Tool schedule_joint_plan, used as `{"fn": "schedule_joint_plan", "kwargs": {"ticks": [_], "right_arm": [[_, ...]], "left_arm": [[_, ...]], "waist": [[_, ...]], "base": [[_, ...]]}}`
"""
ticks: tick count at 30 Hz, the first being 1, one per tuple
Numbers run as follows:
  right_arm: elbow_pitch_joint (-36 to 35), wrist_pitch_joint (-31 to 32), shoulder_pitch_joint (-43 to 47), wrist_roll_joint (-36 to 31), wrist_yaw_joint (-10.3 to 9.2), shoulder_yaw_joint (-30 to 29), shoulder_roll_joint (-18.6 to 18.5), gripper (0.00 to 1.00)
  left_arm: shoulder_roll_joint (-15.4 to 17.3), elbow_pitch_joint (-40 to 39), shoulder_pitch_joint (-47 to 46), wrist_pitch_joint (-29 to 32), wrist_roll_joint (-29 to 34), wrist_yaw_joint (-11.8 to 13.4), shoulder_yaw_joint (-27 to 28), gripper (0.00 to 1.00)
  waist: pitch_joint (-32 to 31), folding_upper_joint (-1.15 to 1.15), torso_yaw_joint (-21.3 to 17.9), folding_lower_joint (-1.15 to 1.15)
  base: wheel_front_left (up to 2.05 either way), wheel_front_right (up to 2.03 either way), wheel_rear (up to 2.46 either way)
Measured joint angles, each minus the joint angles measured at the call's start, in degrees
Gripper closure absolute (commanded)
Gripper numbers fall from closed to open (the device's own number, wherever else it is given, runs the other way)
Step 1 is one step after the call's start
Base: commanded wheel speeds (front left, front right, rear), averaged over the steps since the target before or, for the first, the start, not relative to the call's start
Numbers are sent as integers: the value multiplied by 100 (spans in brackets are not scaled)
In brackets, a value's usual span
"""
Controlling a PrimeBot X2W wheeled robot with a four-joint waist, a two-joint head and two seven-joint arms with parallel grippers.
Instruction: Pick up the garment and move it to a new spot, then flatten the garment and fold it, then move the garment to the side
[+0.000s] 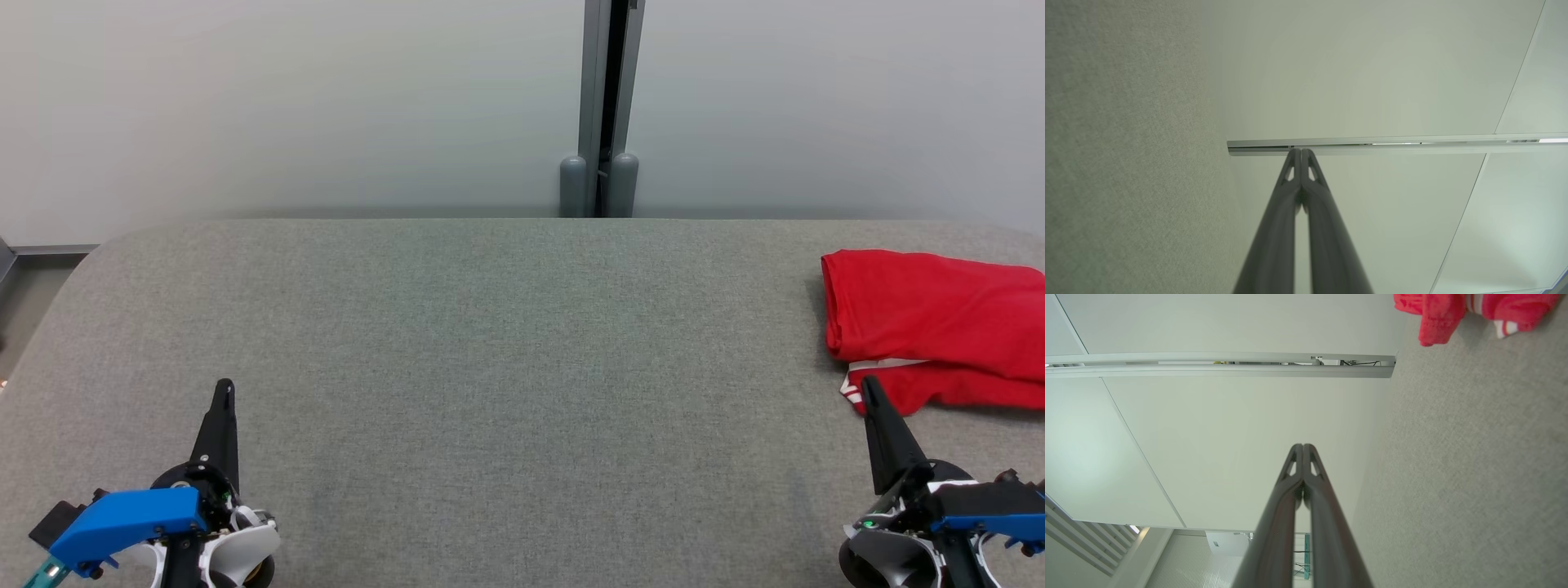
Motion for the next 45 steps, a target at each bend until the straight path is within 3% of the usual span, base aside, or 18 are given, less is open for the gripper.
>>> {"fn": "schedule_joint_plan", "kwargs": {"ticks": [45], "right_arm": [[0,0,-3,-3,0,-2,1,100]], "left_arm": [[-1,0,0,0,0,0,0,100]], "waist": [[0,0,0,0]], "base": [[0,0,0]]}}
